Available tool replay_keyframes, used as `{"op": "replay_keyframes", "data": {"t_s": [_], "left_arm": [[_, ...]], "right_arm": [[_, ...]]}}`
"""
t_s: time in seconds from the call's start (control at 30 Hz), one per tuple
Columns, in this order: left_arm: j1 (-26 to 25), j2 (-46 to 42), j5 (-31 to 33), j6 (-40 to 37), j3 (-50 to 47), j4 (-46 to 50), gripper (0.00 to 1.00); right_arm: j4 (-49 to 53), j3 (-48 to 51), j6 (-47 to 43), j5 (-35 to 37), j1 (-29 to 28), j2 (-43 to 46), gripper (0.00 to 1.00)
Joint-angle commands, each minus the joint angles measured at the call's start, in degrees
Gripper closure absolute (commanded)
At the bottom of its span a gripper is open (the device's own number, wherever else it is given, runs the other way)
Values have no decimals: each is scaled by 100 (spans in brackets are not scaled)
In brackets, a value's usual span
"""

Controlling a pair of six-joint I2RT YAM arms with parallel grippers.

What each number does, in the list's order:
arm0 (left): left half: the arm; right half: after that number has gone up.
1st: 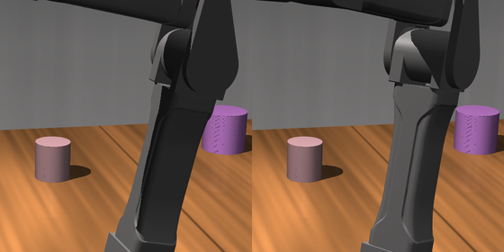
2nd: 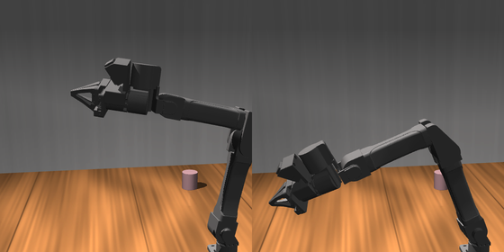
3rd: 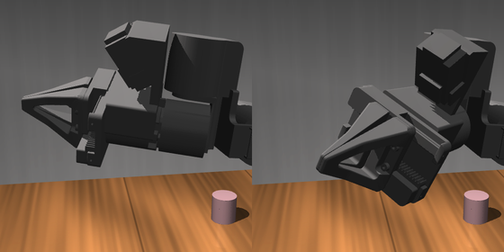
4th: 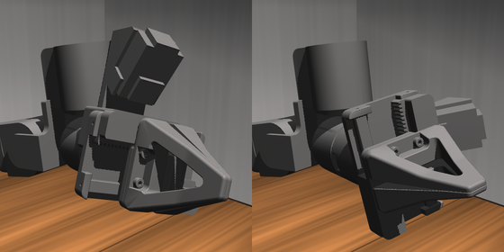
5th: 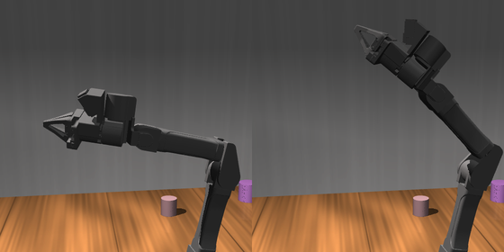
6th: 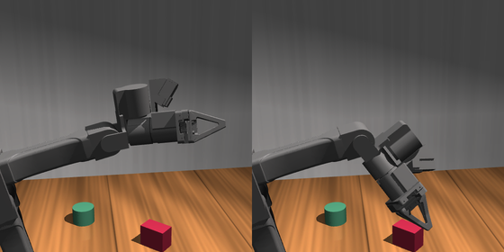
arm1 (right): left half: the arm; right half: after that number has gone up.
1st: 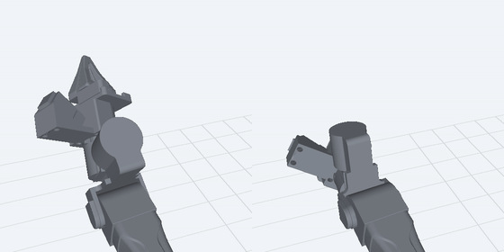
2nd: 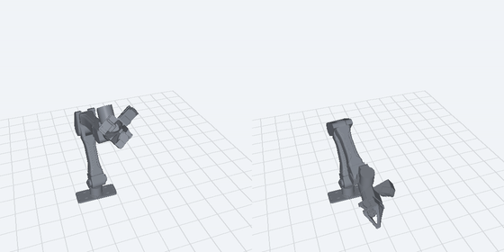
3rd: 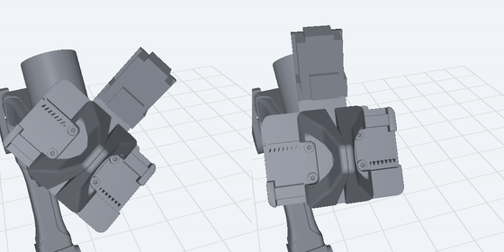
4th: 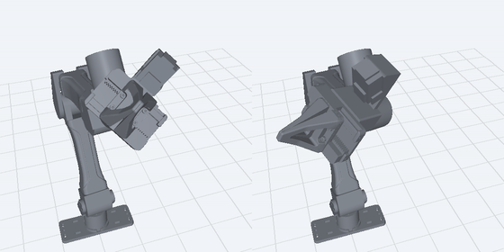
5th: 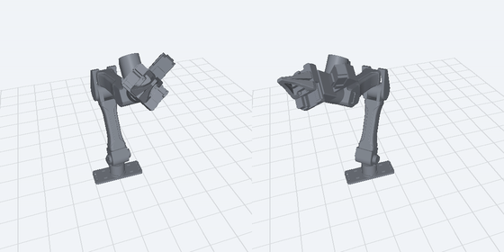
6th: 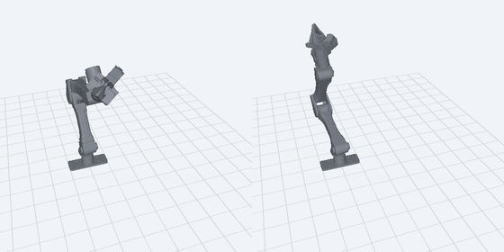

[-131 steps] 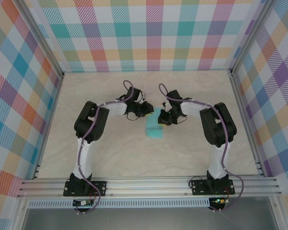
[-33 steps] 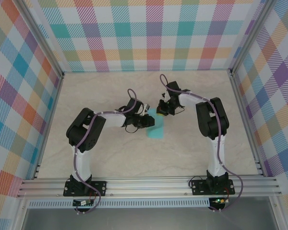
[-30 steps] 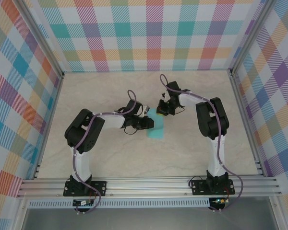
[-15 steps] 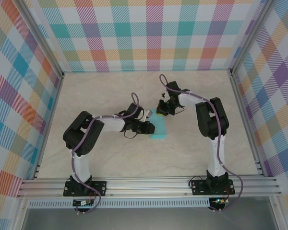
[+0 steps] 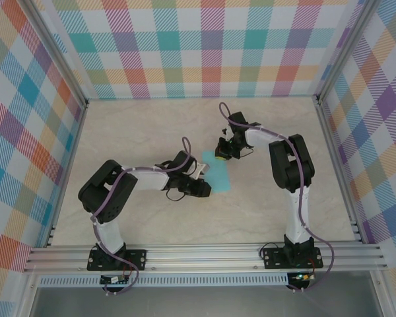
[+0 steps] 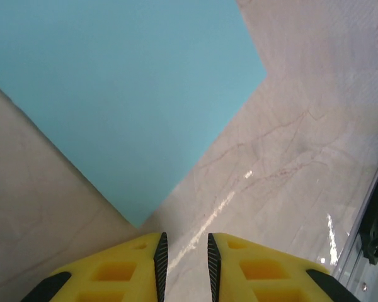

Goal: Fold a paper plane with a square sheet of paper (fold left side to right side)
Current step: First fold the square sheet of paper in half at the center of the table.

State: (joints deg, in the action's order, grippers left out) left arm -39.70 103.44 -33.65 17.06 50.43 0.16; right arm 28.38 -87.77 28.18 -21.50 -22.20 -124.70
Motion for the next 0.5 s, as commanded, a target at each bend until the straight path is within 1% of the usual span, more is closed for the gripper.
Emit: {"op": "replay_keyframes", "data": {"t_s": [0.0,0.1,0.2,0.23,0.3,0.4,0.47], "left_arm": [[-99,-270,-130,-40,-104,248,74],[-91,-569,-21,-44,-71,338,74],[16,-1020,84,61,-42,395,73],[89,-1180,109,141,-43,342,73],[277,-1459,350,384,-74,240,70],[697,-1472,774,880,121,370,69],[982,-1198,636,1223,247,149,69]], "right_arm": [[477,38,-83,362,-39,-271,100],[284,73,-88,149,-49,-186,99],[26,121,-91,-130,-68,91,94],[-42,157,-77,-184,-75,261,91],[-149,283,-92,-203,-75,657,82],[-137,651,-176,170,-74,1442,66],[-20,949,-275,501,-75,1949,57]]}}
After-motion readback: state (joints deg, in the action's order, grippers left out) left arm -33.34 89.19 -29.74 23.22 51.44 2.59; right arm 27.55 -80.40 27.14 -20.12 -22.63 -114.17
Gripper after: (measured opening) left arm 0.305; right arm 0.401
